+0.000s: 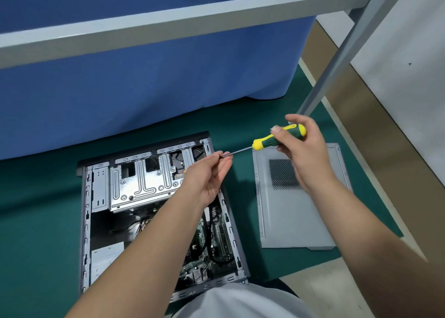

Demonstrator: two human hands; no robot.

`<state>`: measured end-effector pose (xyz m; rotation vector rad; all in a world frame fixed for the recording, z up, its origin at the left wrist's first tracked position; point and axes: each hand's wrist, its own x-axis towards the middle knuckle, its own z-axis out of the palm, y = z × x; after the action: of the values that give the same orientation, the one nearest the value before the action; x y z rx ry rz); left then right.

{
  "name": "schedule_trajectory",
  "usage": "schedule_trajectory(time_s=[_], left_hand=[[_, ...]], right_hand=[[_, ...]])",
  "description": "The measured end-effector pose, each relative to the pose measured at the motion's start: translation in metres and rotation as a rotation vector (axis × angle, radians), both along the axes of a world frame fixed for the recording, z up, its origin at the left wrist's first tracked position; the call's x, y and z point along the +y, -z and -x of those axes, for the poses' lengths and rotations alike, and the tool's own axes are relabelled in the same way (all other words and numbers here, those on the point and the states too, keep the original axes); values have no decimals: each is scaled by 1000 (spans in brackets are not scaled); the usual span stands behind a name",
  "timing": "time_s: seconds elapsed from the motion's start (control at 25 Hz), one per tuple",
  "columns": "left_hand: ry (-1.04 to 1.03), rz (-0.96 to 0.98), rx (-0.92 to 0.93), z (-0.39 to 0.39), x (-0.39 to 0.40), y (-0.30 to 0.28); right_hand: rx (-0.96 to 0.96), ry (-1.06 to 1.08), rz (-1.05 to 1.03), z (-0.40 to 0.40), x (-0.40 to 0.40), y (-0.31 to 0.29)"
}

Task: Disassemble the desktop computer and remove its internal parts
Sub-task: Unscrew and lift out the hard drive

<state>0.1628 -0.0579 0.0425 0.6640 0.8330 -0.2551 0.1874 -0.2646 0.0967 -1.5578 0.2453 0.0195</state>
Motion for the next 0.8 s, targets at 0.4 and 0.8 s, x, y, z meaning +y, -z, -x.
schedule_trajectory(time_s=[0.4,0.8], left_hand=[[221,-163,-26,-14,-43,14],[252,-102,95,-18,-61,15]], right_hand=[[-18,1,-372,-34,-43,17],[55,-496,320,-30,-17,79]])
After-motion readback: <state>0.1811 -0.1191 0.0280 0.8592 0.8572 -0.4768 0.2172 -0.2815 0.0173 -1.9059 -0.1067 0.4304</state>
